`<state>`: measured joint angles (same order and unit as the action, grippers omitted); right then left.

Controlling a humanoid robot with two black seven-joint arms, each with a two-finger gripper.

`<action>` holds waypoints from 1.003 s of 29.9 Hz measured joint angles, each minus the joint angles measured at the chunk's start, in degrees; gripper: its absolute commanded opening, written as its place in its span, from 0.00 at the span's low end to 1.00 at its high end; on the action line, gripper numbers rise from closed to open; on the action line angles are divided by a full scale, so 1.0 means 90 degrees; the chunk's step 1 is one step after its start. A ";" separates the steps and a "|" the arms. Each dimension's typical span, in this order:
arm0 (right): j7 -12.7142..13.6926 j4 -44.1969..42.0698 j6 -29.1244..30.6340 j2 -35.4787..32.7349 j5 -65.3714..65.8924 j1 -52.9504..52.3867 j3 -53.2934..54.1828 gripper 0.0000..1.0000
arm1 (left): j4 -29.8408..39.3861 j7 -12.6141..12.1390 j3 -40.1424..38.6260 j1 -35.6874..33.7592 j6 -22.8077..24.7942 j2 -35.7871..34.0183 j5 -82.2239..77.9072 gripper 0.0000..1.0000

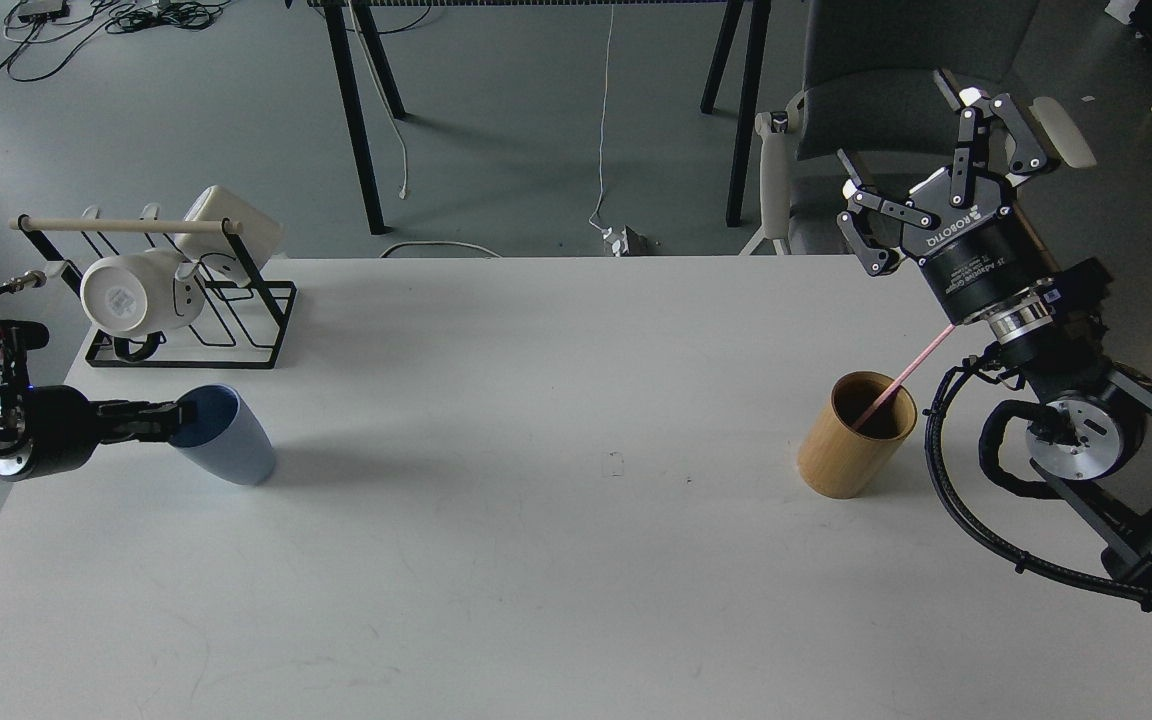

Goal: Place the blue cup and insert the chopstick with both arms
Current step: 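Lift the blue cup and carry it toward the table center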

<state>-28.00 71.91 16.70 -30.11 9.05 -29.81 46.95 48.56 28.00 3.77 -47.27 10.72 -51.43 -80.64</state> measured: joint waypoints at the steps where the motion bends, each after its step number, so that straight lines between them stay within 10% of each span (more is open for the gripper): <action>1: 0.0000 -0.0004 -0.0012 -0.0019 -0.0001 0.0001 0.0013 0.89 | 0.0207 0.0000 -0.0032 -0.0067 0.0021 -0.0086 0.0019 0.03; 8: 0.0000 -0.0163 -0.0084 -0.0055 0.0000 -0.0001 0.0552 0.89 | 0.0722 0.0000 -0.0166 -0.0970 0.0533 0.0652 0.0386 0.03; 15: 0.0000 -0.0554 -0.0089 -0.0101 -0.0021 -0.0074 0.1074 0.89 | -0.0731 -0.0001 0.0261 -0.2032 0.1345 0.2836 0.0547 0.03; 30: 0.0000 -0.0838 -0.0088 -0.0024 -0.0024 -0.0101 0.1098 0.89 | -0.1923 0.0000 0.1950 -0.2685 0.1209 0.5254 0.0494 0.03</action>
<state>-28.00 64.37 15.90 -30.32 8.83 -30.72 56.83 31.26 28.00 21.31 -71.44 21.59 -4.15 -76.19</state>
